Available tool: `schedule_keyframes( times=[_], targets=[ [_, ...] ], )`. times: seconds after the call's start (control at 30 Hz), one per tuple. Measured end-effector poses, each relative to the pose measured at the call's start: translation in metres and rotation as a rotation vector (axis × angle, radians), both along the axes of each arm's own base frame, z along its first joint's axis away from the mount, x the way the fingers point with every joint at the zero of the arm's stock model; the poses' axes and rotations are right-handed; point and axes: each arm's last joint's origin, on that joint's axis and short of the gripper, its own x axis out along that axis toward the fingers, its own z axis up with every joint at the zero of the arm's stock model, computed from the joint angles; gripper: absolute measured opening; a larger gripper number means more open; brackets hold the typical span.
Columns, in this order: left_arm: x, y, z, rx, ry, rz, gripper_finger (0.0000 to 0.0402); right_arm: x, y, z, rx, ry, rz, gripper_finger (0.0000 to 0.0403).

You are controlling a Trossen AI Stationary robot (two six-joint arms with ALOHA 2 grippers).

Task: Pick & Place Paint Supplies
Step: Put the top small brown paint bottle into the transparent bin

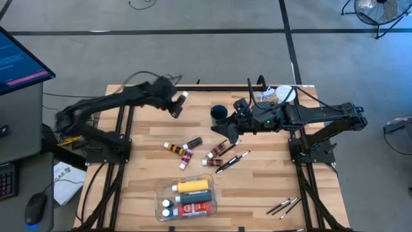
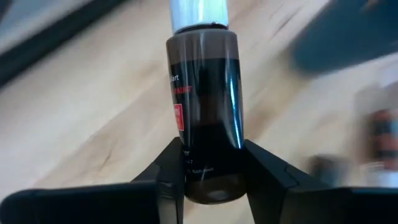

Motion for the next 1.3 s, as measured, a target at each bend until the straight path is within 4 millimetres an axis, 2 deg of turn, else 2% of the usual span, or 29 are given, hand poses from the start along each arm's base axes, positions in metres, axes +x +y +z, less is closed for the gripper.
schedule_keyframes(
  times=[0.23,0.4,0.47,0.63,0.7,0.87,1.03,1.13,1.3],
  targets=[
    [-0.041,-0.056,0.092,0.023,-0.541,-0.17,0.0096,0.001,0.0,0.002,-0.005,-0.024,-0.002,0.0249],
    [-0.064,-0.092,0.134,0.034,-0.863,-0.262,0.0096,0.022,0.003,0.001,-0.074,-0.133,0.015,0.0249],
    [-0.068,-0.103,0.145,0.024,-0.954,-0.291,0.0096,0.036,0.005,0.006,-0.11,-0.258,0.019,0.0249],
    [-0.06,-0.12,0.152,-0.012,-1.037,-0.341,0.0096,0.071,0.007,-0.004,-0.163,-0.453,0.004,0.0249],
    [-0.053,-0.126,0.15,-0.024,-1.037,-0.354,0.0096,0.081,0.008,-0.01,-0.158,-0.503,-0.005,0.0249],
    [-0.033,-0.137,0.141,-0.068,-0.996,-0.38,0.0096,0.098,0.01,-0.007,-0.161,-0.546,-0.023,0.0249],
    [-0.024,-0.145,0.14,-0.075,-1.005,-0.393,0.0096,0.103,0.011,0.006,-0.191,-0.515,-0.013,0.0249],
    [-0.024,-0.146,0.136,-0.059,-0.979,-0.37,0.0096,0.103,0.01,0.006,-0.201,-0.452,-0.007,0.0249],
    [-0.029,-0.146,0.142,-0.04,-1.017,-0.36,0.0083,0.103,0.01,0.005,-0.206,-0.422,-0.021,0.0249]
  ],
)
